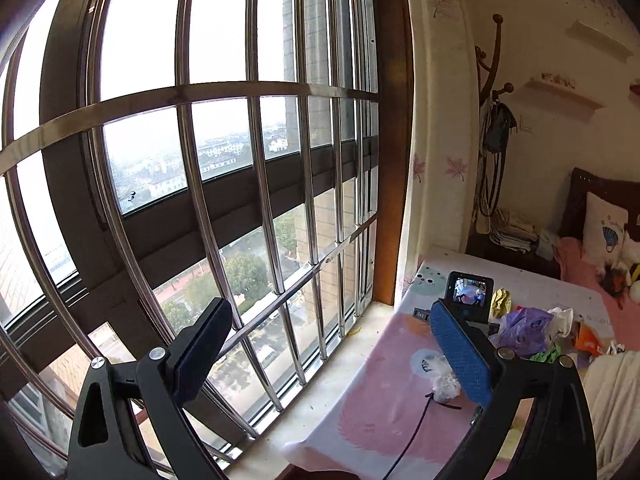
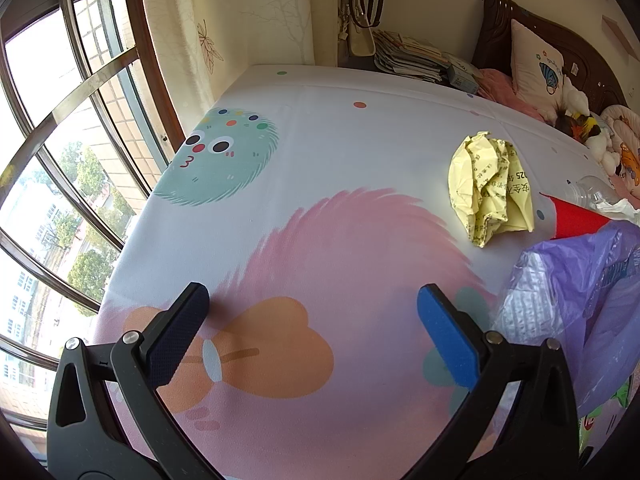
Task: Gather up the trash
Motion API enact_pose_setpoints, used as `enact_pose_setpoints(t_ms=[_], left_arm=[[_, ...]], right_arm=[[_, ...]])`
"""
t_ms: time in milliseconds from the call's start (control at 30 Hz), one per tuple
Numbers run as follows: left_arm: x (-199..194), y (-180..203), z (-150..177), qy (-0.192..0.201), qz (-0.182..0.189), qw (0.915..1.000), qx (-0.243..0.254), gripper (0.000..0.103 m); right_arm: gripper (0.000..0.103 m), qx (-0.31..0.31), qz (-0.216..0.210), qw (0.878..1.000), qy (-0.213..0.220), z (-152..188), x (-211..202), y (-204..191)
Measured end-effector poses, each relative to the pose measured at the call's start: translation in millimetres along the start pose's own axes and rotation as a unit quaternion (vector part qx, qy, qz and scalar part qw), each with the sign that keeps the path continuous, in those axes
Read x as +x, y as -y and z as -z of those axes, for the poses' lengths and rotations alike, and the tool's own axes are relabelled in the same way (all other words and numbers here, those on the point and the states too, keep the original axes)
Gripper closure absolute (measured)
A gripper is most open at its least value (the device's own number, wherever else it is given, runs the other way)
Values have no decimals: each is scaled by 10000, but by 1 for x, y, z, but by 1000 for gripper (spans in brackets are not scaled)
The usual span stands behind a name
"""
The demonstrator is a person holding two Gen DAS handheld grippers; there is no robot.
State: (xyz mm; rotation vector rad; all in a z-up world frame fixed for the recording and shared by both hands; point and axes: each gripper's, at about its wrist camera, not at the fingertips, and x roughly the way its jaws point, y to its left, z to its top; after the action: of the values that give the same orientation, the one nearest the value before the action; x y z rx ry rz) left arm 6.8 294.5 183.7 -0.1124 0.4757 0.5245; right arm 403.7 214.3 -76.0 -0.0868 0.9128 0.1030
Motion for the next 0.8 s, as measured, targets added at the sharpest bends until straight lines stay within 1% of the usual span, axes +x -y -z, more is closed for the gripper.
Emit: enact_pose_setpoints(t_ms=[100,267,400,567,800], left_arm=[[6,-21,5,-69,80,9999,103,3],[27,-60,11,-259,278,9992,-126,3],[44,-77,12,-364,433,9982,-176,3],[57,-81,11,-302,576,9979,-58,3],[64,-70,9,-222,773,9967,143,3]], right_arm=[[0,0,0,10000,0,0,1,0],[0,-1,1,10000,0,0,0,0],[0,-1,3,10000,-1,0,0,0],[0,-3,3,10000,-2,0,0,0],[0,-3,3,10000,-3,0,0,0]])
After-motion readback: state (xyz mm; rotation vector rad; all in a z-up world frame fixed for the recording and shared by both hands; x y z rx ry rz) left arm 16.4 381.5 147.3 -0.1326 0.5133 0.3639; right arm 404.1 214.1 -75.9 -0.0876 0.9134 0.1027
